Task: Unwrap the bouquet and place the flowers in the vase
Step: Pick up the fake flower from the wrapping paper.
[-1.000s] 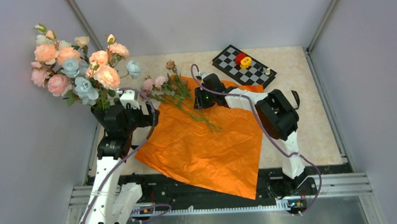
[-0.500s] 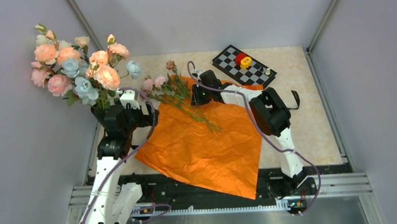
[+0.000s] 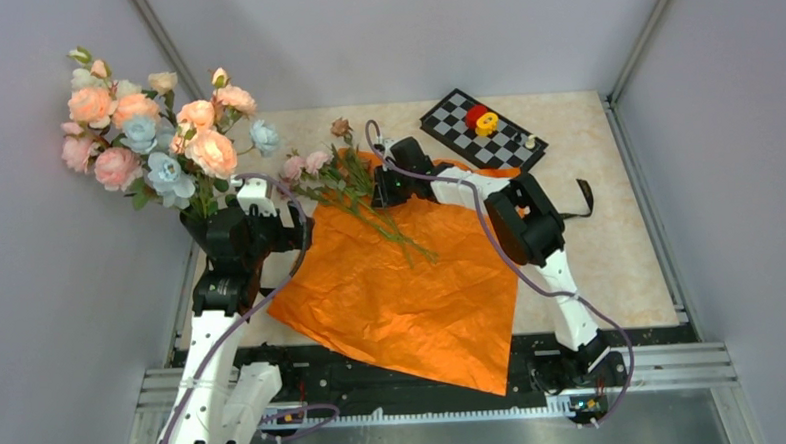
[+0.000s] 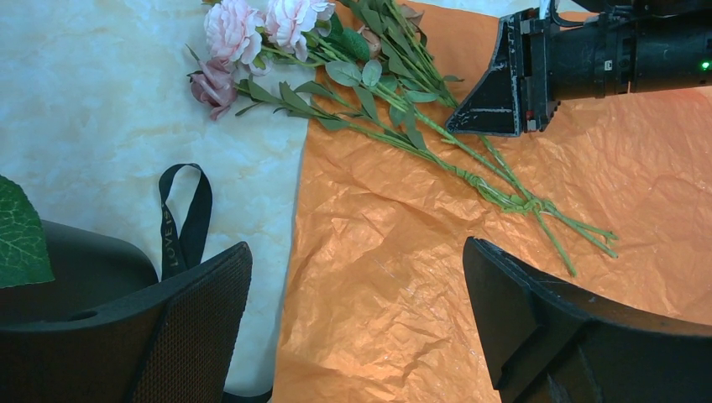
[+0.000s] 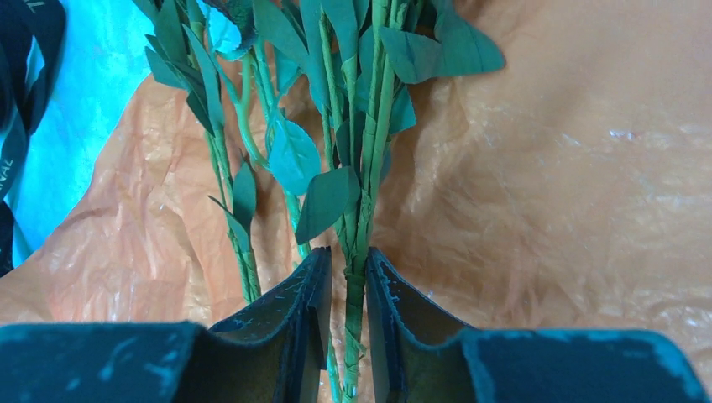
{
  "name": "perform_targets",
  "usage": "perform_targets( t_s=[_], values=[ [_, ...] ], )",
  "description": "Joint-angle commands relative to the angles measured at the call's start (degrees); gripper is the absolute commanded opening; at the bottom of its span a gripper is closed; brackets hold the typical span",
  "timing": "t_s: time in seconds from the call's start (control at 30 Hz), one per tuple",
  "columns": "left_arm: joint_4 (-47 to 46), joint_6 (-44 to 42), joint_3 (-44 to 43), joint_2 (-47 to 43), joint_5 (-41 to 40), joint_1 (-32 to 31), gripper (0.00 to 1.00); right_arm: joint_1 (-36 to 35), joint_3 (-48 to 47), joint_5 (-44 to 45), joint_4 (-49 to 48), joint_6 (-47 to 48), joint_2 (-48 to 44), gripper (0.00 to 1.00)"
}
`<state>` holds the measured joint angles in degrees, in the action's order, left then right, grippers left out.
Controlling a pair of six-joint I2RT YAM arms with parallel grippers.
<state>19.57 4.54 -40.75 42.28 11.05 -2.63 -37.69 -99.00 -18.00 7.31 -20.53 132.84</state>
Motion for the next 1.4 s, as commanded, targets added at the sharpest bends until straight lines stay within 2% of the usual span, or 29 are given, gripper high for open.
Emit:
perform_targets(
  t_s=[0.0,0.17,0.3,0.6,0.77,1.13,1.37],
  values=[
    [-2.1,-0.6,0.1,-0.6,-0.3,-0.1,0.99,0.3,-2.9,-0.6,-1.5,0.5,1.6,0.22],
    [-2.1,-0.5,0.1,-0.8,-0.1,-0.1,0.99,0.3,-3.1,0.2,-2.1,0.1,1.5,0.14],
    [-2.1,-0.5,0.1,-0.9,-0.2,-0.1,0.99,0.3,-2.9,0.1,-2.2,-0.4,1.0,0.00],
    [-2.1,-0.5,0.1,-1.1,-0.2,-0.1,0.99,0.3,1.0,-0.9,-6.8,-1.7,-3.3,0.00],
    [-2.1,-0.4,0.1,-1.1,0.3,-0.1,0.99,0.3,9.9,-1.3,-17.5,-4.0,-11.3,0.00],
    [-3.5,0.5,0.6,-2.0,10.2,-0.5,0.99,0.3,22.4,2.8,-28.2,-5.0,-25.4,0.00],
    [-6.7,8.3,-1.4,-1.6,15.6,-4.5,0.99,0.3,28.7,2.6,-30.6,-4.5,-37.0,0.00]
  ],
)
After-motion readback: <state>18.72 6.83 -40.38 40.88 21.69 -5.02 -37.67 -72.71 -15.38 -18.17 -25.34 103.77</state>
